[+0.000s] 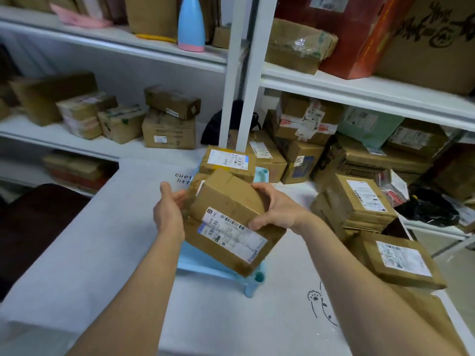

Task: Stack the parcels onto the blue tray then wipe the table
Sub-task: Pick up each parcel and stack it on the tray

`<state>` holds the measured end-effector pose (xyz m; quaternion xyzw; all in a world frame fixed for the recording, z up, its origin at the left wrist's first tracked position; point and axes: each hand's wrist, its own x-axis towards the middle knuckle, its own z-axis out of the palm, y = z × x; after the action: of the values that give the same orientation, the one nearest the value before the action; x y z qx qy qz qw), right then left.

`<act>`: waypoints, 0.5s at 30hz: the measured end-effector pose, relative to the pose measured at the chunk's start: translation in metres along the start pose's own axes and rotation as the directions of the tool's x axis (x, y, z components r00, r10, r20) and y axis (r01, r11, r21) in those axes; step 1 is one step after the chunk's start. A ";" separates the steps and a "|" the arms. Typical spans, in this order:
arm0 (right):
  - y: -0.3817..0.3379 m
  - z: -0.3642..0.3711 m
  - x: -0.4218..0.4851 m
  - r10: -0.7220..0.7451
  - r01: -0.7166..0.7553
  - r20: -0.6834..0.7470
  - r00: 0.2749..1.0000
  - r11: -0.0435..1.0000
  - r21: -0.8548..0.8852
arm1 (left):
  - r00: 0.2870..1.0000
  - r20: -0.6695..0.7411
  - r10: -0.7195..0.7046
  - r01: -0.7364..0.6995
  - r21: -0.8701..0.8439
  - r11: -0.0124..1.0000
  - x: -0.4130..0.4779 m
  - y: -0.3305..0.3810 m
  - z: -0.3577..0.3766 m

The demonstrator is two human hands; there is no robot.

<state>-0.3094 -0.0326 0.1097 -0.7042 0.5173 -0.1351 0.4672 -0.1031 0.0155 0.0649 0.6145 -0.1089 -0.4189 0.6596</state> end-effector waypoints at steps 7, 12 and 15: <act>-0.007 0.036 0.012 -0.060 0.049 -0.014 0.998 0.914 -0.402 | 0.987 0.116 -0.112 0.107 0.043 0.993 -0.002 -0.007 -0.021; -0.003 0.050 0.013 -0.054 0.046 -0.008 0.999 0.907 -0.418 | 0.972 0.146 -0.185 0.164 0.144 0.976 -0.002 -0.008 -0.021; -0.006 0.052 0.013 -0.053 0.048 0.001 0.999 0.899 -0.434 | 0.981 0.134 -0.142 0.124 0.136 0.983 -0.002 -0.009 -0.021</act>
<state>-0.2654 -0.0170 0.0832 -0.8030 0.5184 -0.0322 0.2922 -0.0939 0.0332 0.0531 0.6295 -0.1411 -0.4974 0.5800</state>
